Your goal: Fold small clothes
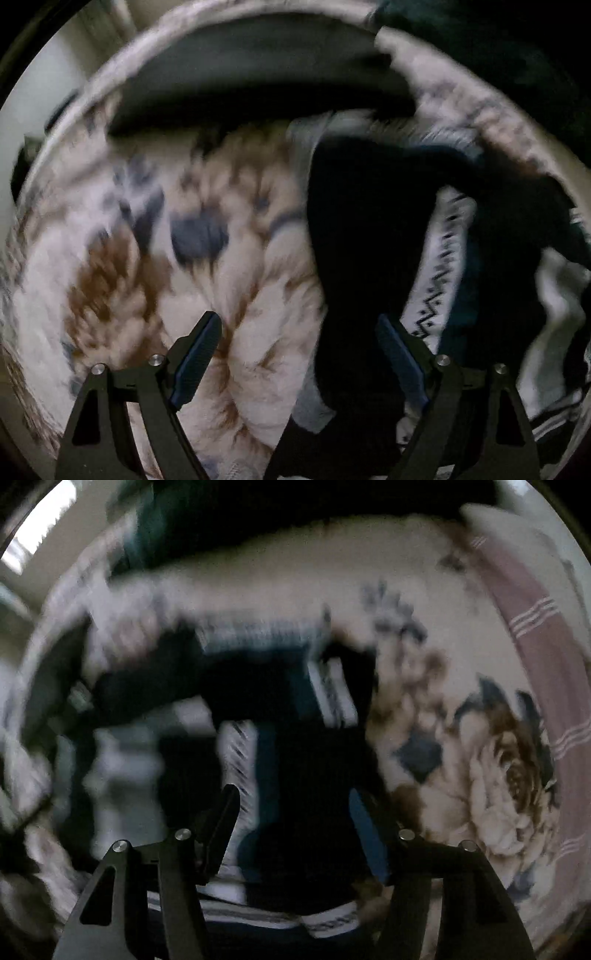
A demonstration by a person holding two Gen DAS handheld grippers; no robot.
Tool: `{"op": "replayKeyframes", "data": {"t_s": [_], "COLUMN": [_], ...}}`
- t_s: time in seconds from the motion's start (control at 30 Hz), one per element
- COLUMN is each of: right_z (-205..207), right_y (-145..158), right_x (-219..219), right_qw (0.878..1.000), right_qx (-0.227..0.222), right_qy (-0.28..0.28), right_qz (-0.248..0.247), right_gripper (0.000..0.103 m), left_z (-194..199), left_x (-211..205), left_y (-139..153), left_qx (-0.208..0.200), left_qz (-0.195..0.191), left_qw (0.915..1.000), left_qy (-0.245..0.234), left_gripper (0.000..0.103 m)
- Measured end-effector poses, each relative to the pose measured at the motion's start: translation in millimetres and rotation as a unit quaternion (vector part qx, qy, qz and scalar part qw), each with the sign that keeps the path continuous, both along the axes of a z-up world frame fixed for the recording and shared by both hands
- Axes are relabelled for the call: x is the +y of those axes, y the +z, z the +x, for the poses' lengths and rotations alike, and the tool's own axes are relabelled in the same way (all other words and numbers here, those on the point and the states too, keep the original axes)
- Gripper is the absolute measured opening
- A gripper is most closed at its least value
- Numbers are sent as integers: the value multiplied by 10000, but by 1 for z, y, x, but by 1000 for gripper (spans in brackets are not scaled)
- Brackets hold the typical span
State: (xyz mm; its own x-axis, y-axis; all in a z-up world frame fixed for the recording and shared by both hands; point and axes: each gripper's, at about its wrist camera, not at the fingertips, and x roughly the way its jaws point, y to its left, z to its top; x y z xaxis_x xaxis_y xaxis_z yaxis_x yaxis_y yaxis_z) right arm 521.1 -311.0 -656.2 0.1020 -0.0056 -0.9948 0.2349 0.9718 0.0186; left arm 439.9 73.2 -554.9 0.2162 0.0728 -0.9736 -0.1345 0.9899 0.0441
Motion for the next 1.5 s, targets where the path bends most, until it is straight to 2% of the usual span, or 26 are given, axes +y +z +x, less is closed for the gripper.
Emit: {"op": "replayKeyframes", "data": {"t_s": [0.03,0.07,0.13,0.23,0.37,0.4,0.47,0.5,0.53,0.63,0.77,1.0,1.1,1.2,1.3,1.33,1.37,1.43,1.5], "right_z": [-1,-2,-2,-3,-17,-21,-34,-38,-42,-53,-55,-39,-34,-34,-33,-34,-35,-40,-51], "right_y": [-8,-18,-21,-4,22,28,45,51,58,76,76,67,65,52,34,30,18,10,9], "right_x": [-4,-13,-22,-28,-38,-39,-40,-42,-43,-51,-79,-141,-168,-187,-196,-195,-190,-185,-183], "right_qw": [9999,9995,9985,9974,9893,9877,9844,9844,9850,9875,9832,9807,9789,9716,9612,9572,9466,9405,9350], "right_qx": [99,170,201,28,-135,-139,-137,-138,-140,-121,-28,204,330,526,764,837,1189,1525,1919], "right_qy": [-32,-180,-367,-537,-881,-921,-1004,-1005,-951,-808,-801,-140,171,382,530,593,771,1127,1670], "right_qz": [9,171,355,490,1154,1259,1435,1436,1432,1349,1639,1939,2008,2276,2596,2706,2896,2821,2472], "right_gripper": [64,64,67,67,69,71,82,90,94,94,95,95,95,95,95,95,95,95,95], "left_z": [1,1,2,-4,-27,-35,-52,-60,-69,-90,-128,-232,-263,-287,-292,-289,-285,-275,-267], "left_x": [10,16,23,26,7,-2,-26,-35,-51,-95,-166,-322,-368,-406,-417,-416,-411,-397,-379], "left_y": [-4,-3,6,27,56,61,73,77,81,89,92,55,35,13,2,2,4,17,40], "left_qx": [-7,-35,-124,-286,-390,-393,-426,-443,-421,-323,-116,889,1234,1452,1437,1426,1380,1254,915], "left_qz": [-317,-447,-474,-511,-559,-552,-533,-533,-565,-605,-804,-1332,-1373,-1195,-1010,-1057,-1178,-1437,-1552], "left_qw": [9994,9988,9985,9979,9976,9977,9975,9971,9966,9952,9927,9836,9783,9753,9778,9788,9794,9795,9827], "left_qy": [116,187,254,294,127,26,-205,-305,-439,-705,-895,-828,-937,-1156,-1142,-1026,-892,-643,-439], "left_gripper": [90,90,90,90,90,90,93,96,98,97,98,98,98,98,98,98,97,97,97]}}
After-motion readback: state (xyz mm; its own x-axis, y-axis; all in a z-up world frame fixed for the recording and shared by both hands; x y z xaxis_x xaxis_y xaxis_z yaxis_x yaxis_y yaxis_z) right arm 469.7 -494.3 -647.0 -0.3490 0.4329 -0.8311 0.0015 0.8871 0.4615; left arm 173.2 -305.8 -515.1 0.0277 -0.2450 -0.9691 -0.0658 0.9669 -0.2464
